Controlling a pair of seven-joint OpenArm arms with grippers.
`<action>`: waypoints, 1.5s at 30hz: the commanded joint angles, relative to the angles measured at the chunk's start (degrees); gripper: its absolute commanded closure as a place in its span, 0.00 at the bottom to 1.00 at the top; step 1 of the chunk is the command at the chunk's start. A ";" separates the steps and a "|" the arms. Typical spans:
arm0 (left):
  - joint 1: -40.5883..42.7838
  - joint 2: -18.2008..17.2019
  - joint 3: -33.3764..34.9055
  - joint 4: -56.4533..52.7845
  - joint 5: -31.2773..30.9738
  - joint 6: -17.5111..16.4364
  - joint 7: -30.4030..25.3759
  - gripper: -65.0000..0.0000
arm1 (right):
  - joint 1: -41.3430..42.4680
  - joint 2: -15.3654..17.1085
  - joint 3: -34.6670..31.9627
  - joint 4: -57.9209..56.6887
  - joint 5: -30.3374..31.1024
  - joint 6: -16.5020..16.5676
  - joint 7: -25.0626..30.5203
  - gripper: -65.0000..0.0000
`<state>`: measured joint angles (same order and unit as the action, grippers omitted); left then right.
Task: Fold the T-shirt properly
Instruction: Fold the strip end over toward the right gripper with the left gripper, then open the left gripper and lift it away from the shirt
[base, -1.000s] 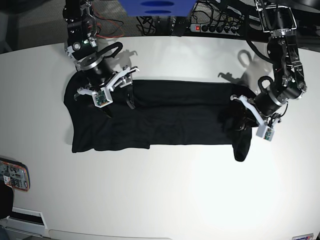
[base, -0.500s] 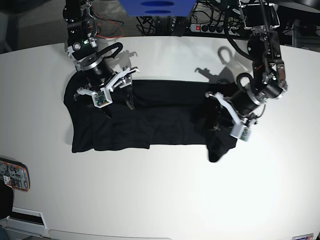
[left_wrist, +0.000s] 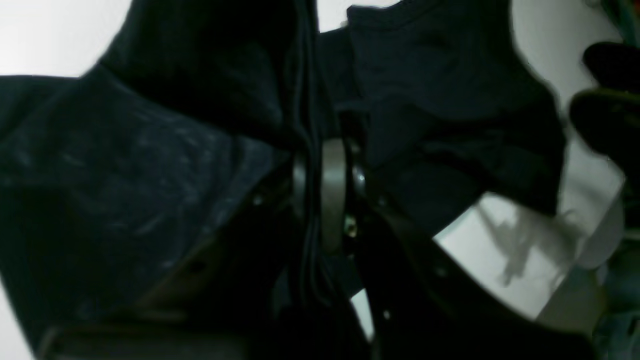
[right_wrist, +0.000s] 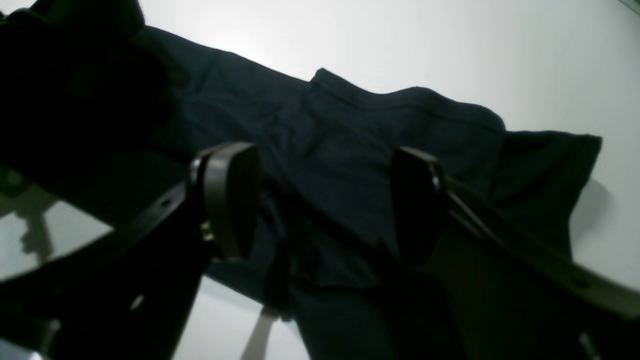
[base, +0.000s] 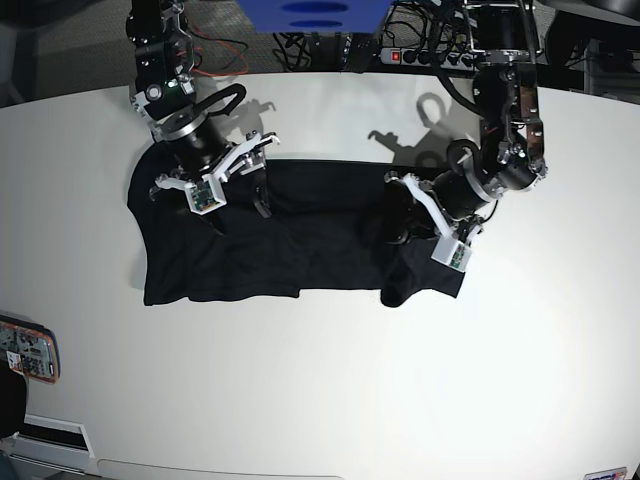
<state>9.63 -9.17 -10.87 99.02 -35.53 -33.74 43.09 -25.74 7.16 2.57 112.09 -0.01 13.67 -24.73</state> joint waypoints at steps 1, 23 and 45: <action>-0.70 0.33 0.10 0.10 -1.53 -0.51 -1.38 1.00 | 0.20 0.18 0.03 1.18 0.76 -0.09 1.65 0.40; -4.84 -1.78 11.45 -7.64 -1.44 -0.42 -5.16 0.46 | 0.02 0.18 -0.15 1.18 0.76 -0.09 1.65 0.40; -7.56 2.53 19.88 -7.64 -1.53 -0.42 -4.89 0.17 | -0.42 0.27 1.70 1.18 0.76 -0.09 1.74 0.40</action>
<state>2.72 -6.85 8.97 90.41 -35.77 -33.67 39.59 -26.48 7.14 3.95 112.09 0.01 13.72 -24.69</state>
